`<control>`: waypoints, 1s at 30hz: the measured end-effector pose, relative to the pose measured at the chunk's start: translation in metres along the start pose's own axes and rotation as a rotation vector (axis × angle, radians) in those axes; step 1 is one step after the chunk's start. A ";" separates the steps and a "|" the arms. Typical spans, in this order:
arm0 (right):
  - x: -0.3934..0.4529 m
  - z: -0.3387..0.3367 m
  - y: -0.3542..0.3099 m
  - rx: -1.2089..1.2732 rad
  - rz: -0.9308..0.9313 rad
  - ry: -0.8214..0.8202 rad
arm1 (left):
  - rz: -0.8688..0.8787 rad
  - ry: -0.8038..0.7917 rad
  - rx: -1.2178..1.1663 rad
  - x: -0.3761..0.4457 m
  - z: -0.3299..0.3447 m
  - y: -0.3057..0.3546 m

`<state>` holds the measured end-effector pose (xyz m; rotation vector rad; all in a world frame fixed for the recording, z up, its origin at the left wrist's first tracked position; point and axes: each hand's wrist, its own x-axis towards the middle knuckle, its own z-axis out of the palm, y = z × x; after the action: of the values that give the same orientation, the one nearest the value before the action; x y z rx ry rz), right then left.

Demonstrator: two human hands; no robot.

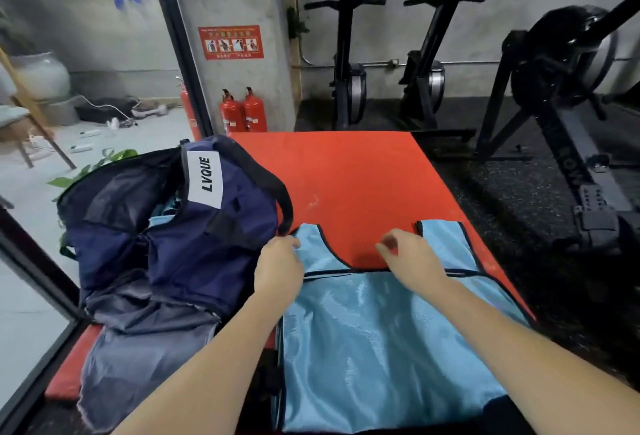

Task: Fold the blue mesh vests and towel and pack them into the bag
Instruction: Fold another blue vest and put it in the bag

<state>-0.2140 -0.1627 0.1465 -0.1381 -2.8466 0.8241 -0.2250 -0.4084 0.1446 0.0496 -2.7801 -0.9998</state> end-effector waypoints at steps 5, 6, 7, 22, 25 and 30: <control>0.024 0.046 -0.050 0.181 -0.079 -0.139 | 0.039 0.003 0.049 0.028 0.009 -0.010; 0.028 0.053 -0.058 0.215 -0.076 -0.154 | 0.045 0.002 0.045 0.035 0.011 -0.013; 0.032 0.059 -0.065 0.241 -0.078 -0.165 | 0.049 -0.001 0.032 0.040 0.012 -0.014; 0.069 0.067 -0.073 1.062 0.196 -0.198 | -0.362 -0.122 -0.751 0.080 0.018 -0.001; 0.069 0.059 -0.070 1.163 0.250 -0.174 | -0.524 -0.082 -1.083 0.082 0.009 0.011; 0.067 0.054 -0.067 1.193 0.232 -0.137 | -0.620 0.012 -1.313 0.083 0.005 0.015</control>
<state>-0.2928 -0.2378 0.1472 -0.2363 -1.9666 2.4230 -0.3072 -0.4012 0.1636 0.7081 -1.5591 -2.6587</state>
